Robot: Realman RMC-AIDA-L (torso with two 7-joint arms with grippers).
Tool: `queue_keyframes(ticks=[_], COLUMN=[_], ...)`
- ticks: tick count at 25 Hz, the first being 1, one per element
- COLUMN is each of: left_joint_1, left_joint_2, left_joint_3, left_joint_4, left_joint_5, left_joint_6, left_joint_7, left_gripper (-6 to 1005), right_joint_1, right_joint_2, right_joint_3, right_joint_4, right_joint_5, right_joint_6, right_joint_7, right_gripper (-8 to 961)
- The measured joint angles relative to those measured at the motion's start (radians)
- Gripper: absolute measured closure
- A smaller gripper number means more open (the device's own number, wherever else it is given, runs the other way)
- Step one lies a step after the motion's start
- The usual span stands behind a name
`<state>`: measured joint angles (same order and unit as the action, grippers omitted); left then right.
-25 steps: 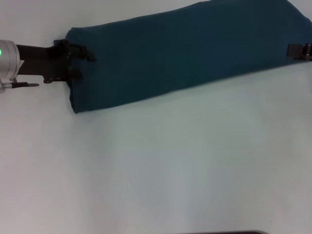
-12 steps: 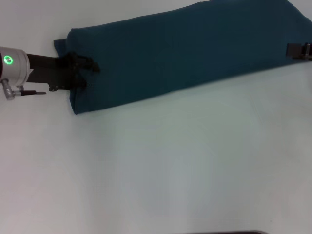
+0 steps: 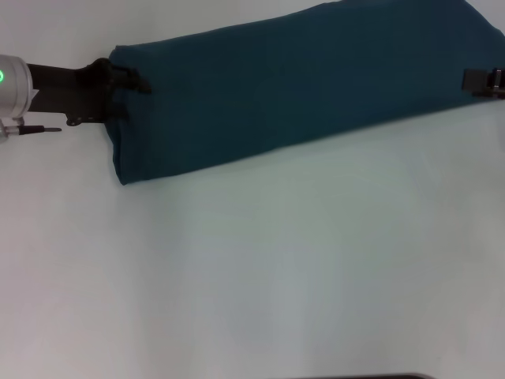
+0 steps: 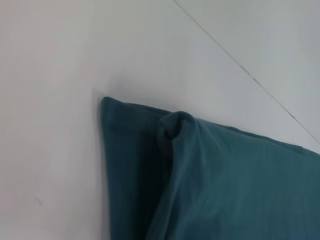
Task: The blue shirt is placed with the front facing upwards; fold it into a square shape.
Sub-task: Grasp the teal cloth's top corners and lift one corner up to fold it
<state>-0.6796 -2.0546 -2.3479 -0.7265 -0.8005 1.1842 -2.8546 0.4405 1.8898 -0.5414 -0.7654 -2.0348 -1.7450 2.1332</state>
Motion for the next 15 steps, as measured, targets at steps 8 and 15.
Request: queue_keyframes(ticks=[8,15], left_joint_1=[-0.001,0.004], left_joint_2=[-0.002,-0.003], left_joint_3=[0.007,0.009], left_joint_4=[0.016,0.023], left_joint_5=[0.027,0.037], left_joint_6=[-0.028,-0.034], left_joint_7=[0.0,0.003], left_gripper=[417,417], right_joint_1=[-0.003,-0.003], right_joint_2=[0.0,0.0], right_joint_3=[0.0,0.0], right_joint_4=[0.0,0.0], right_joint_5=[0.004,0.002], right_joint_6=[-0.001,0.003], right_joint_7=[0.003,0.004], right_gripper=[52,52])
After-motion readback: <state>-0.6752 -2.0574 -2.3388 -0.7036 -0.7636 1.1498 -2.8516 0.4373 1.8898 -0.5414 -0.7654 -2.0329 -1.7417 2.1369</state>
